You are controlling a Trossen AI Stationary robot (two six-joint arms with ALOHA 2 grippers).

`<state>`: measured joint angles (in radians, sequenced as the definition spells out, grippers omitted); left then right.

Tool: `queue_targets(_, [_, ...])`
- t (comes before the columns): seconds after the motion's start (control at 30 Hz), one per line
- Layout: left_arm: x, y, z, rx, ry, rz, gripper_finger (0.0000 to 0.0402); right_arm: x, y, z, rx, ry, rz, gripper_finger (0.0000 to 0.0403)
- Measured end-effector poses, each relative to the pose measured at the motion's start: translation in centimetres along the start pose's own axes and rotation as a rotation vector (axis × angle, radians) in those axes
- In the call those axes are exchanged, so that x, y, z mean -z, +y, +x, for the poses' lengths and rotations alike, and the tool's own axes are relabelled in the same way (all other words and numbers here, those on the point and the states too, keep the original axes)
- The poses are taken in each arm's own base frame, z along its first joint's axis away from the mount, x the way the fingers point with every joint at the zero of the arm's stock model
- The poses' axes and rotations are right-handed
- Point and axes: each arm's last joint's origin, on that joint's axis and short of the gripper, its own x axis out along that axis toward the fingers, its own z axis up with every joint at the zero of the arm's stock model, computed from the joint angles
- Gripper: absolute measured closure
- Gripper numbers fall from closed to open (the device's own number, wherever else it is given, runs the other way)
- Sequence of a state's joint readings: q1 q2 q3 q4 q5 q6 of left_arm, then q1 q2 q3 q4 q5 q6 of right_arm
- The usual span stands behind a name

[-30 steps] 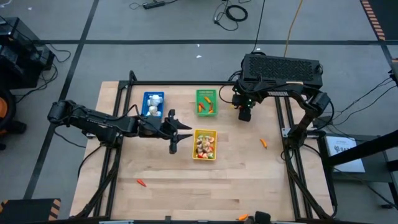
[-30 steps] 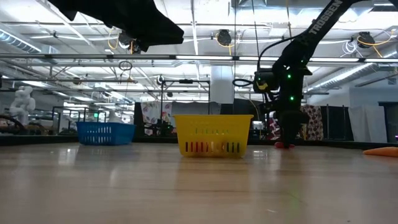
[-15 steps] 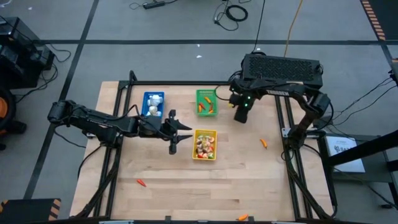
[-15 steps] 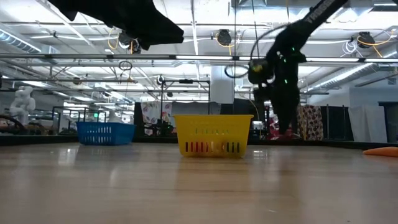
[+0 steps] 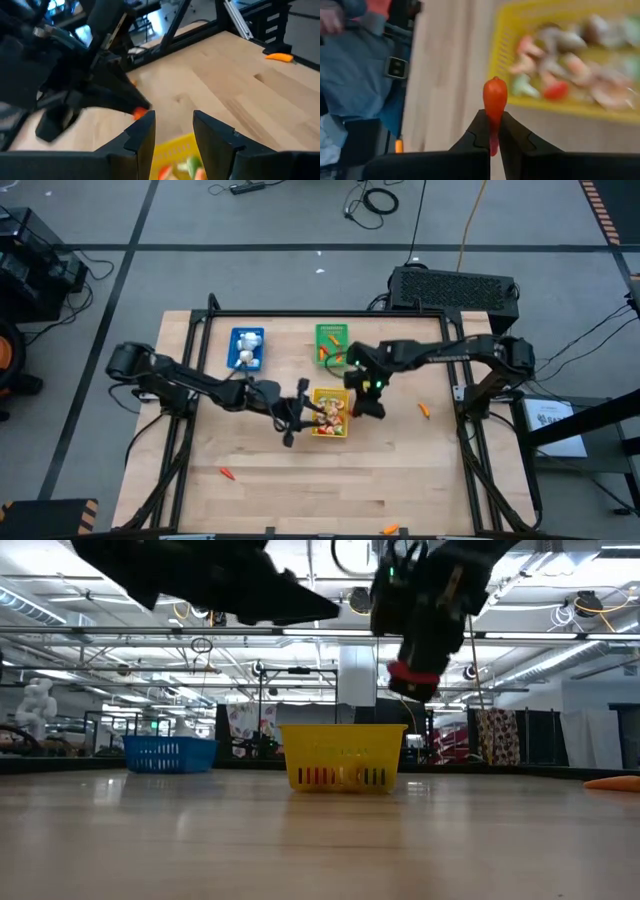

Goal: Sort produce into baskets
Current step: Put the red chili pepper into the green bin

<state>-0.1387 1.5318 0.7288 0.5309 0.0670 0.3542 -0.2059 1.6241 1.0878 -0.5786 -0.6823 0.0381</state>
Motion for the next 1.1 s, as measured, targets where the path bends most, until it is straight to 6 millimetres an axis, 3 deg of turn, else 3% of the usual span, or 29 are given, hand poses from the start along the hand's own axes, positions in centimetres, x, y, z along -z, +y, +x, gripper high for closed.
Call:
queue_targets(0.2, [0.1,-1.2,2.6,0.032,0.015,0.163,0.0261,-0.8,3.0,2.1,-0.056,-0.042,-0.079,0.0395])
queue_targets(0.4, [0.0,-2.8,4.6,0.008,0.051,0.343,0.0261,-0.7,4.3,3.0,-0.034,-0.038,-0.094,0.0395])
queue_targets(0.6, [-0.6,-2.8,5.1,-0.039,0.056,0.372,0.0253,-0.5,4.9,3.5,-0.045,-0.026,-0.112,0.0395])
queue_targets(0.9, [-0.1,-2.9,5.5,-0.031,0.067,0.364,0.0183,-1.1,5.1,3.4,-0.053,-0.082,-0.156,0.0394])
queue_targets(1.1, [-0.1,-2.9,5.6,-0.052,0.068,0.364,0.0178,-1.3,5.1,3.4,-0.055,-0.100,-0.171,0.0394])
